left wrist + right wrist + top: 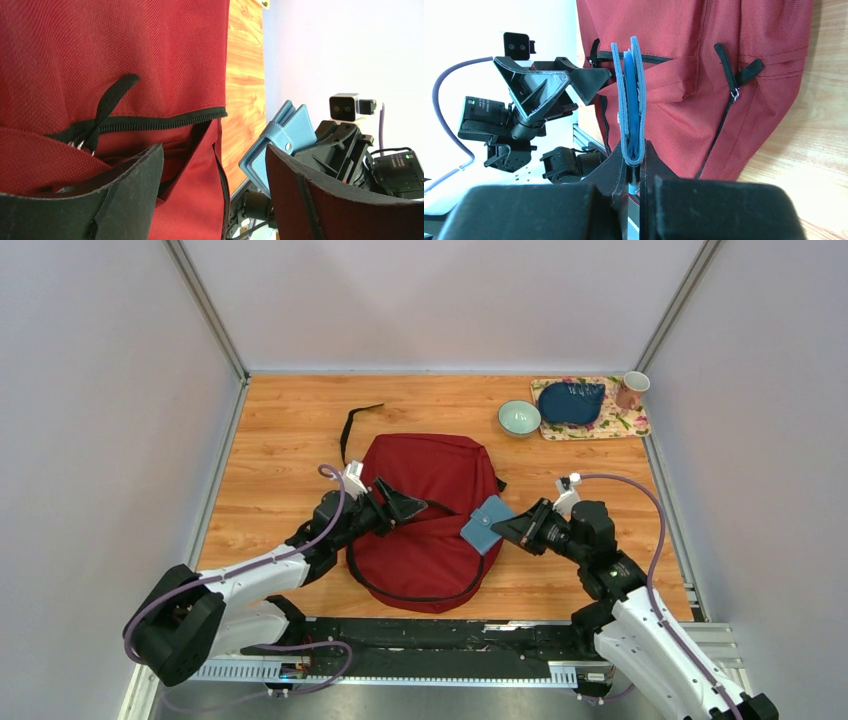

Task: Pack the student bag
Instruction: Place the book in the student bag.

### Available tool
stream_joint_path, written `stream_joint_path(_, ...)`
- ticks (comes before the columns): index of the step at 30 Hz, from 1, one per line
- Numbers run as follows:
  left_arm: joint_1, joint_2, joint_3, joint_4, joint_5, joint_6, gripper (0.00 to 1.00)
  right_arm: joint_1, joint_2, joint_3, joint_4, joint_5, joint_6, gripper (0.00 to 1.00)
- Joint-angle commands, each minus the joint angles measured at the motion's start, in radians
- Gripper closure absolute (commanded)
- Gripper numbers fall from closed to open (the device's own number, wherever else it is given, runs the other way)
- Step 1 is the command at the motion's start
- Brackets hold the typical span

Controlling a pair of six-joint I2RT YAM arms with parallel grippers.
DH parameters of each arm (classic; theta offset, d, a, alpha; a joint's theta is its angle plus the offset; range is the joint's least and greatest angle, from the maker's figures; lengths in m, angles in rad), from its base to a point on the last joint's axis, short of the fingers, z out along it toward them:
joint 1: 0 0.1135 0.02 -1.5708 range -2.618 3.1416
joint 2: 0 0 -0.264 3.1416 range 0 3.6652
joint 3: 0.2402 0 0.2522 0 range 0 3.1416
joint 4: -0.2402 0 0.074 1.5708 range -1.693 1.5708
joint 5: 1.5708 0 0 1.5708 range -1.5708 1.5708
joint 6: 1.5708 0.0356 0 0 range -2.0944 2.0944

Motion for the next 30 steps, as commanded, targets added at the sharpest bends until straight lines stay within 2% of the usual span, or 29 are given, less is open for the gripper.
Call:
stream_joint_path(1, -0.027, -0.028, -0.011, -0.054, -0.007, -0.042, 0.18, 0.003, 0.002, 0.006, 0.062, 0.007, 0.014, 1.00)
stream_joint_path(8, -0.027, 0.041, -0.022, 0.046, -0.041, -0.077, 0.18, 0.001, 0.002, 0.008, 0.068, -0.001, 0.017, 1.00)
stream_joint_path(12, -0.027, 0.101, -0.040, 0.214, -0.102, -0.151, 0.18, 0.003, 0.002, -0.001, 0.091, -0.009, 0.033, 1.00)
stream_joint_path(15, -0.027, 0.161, -0.026, 0.292, -0.096, -0.188, 0.18, 0.003, 0.006, -0.009, 0.105, -0.019, 0.043, 1.00)
stream_joint_path(22, -0.027, 0.196, -0.017, 0.356, -0.114, -0.231, 0.19, 0.007, -0.001, -0.032, 0.126, -0.019, 0.068, 1.00)
stream_joint_path(25, -0.027, 0.158, -0.013, 0.313, -0.145, -0.197, 0.24, 0.024, 0.006, -0.044, 0.148, -0.012, 0.085, 1.00)
stream_joint_path(26, -0.026, 0.146, -0.006, 0.270, -0.151, -0.183, 0.28, 0.029, 0.009, -0.047, 0.165, -0.009, 0.091, 1.00)
stream_joint_path(27, -0.025, 0.123, 0.007, 0.247, -0.154, -0.153, 0.36, 0.043, 0.014, -0.055, 0.177, -0.007, 0.102, 1.00)
stream_joint_path(29, -0.026, 0.104, 0.026, 0.175, -0.154, -0.122, 0.41, 0.059, 0.032, -0.060, 0.215, 0.000, 0.115, 1.00)
stream_joint_path(30, -0.025, 0.092, 0.044, 0.156, -0.154, -0.095, 0.49, 0.078, 0.042, -0.064, 0.220, 0.003, 0.120, 1.00)
